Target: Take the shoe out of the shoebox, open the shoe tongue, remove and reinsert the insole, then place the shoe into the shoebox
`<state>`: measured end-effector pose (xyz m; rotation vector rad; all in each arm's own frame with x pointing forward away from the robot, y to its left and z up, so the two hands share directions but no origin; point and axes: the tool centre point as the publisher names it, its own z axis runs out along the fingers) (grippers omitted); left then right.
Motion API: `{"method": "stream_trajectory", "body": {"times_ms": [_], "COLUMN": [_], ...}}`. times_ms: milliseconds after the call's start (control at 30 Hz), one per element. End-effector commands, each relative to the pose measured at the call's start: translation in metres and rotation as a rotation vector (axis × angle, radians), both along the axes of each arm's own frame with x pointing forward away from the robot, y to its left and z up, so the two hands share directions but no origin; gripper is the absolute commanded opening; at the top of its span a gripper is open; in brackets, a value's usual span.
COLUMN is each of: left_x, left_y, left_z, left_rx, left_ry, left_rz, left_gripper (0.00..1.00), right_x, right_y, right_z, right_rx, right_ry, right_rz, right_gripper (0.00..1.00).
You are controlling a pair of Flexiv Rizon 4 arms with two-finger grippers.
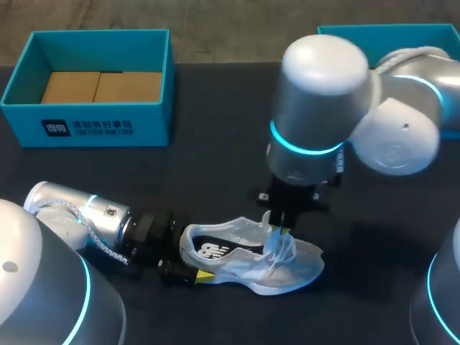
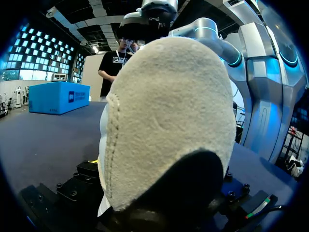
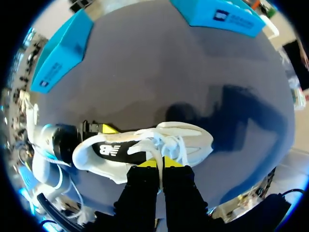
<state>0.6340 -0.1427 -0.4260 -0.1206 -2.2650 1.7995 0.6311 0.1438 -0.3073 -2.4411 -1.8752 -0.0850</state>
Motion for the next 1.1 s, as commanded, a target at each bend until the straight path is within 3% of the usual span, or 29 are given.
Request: {"method": "stream_trajectory", "body": {"times_ms": [33,467,1100], "left_x": [-0.001,-0.001,-0.001], "left_y": [0.002,0.002,0.002], "left_z": [-0.002,-0.002,-0.002], "left_rx": [0.002,0.002,0.002], "left_ry": [0.000,0.000,0.000], "left_rz": [0.001,0.001,0.001], "left_gripper": [0.00,0.00,0.00], "right_x": [-0.002,-0.001,-0.010], "right_y": [-0.023,-0.046,-0.052], "right_z": [0.001,-0.011,-0.026], "right_rx": [0.208,0.391,0.509], "right_ry": [0.011,0.043,0.051], "right_rz": [-0.464,-0.345,-0.259], "right_gripper": [0.00,0.00,0.00]}}
